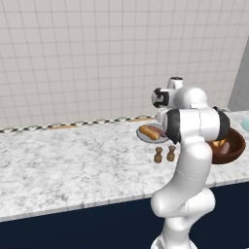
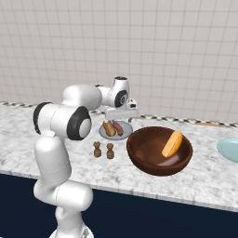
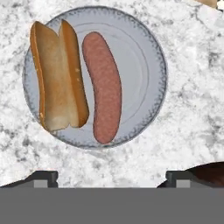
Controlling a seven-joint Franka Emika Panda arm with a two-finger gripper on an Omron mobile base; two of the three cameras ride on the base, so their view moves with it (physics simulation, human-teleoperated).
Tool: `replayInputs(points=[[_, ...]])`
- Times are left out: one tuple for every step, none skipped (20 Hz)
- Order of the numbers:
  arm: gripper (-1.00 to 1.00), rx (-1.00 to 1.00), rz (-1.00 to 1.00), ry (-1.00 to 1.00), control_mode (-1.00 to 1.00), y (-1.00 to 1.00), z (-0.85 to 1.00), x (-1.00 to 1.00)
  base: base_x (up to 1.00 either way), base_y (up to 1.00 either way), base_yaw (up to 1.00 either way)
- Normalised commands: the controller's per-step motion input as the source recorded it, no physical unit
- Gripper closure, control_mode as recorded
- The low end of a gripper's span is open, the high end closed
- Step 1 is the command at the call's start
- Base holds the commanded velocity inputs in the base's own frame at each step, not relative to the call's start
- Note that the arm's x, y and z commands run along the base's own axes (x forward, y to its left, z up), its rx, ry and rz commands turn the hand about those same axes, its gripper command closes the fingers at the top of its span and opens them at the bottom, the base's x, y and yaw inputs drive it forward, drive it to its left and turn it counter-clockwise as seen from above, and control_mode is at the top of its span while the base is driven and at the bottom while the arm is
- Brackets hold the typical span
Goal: Place one bun and one sausage from the bowl on each plate.
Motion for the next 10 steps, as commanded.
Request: replayInputs(points=[[-1.0, 0.0, -0.46, 0.0, -1.0, -0.77, 0.33, -0.7, 0.0, 0.0, 0.0], [-1.0, 0.0, -0.45, 0.0, -1.0, -0.74, 0.39, -0.81, 0.0, 0.0, 0.0], [-1.0, 0.0, -0.43, -0.07, -1.0, -0.72, 0.29, -0.96, 0.0, 0.0, 0.0], [-1.0, 0.0, -0.38, -0.16, -1.0, -0.66, 0.31, -0.99, 0.0, 0.0, 0.0], [-1.0, 0.0, -0.33, -0.25, -1.0, -0.49, 0.58, -1.0, 0.0, 0.0, 0.0], [-1.0, 0.0, -0.31, -0.27, -1.0, -0.41, 0.72, -1.0, 0.0, 0.0, 0.0], [-1.0, 0.0, -0.26, -0.25, -1.0, -0.34, 0.81, -1.0, 0.0, 0.0, 0.0], [-1.0, 0.0, -0.16, -0.17, -1.0, -0.49, 0.61, -0.79, 0.0, 0.0, 0.0], [-1.0, 0.0, -0.08, -0.17, -1.0, -0.69, 0.0, -0.74, 0.0, 0.0, 0.0], [-1.0, 0.03, -0.08, -0.17, -1.0, -0.78, 0.0, -0.59, 0.0, 0.0, 0.0]])
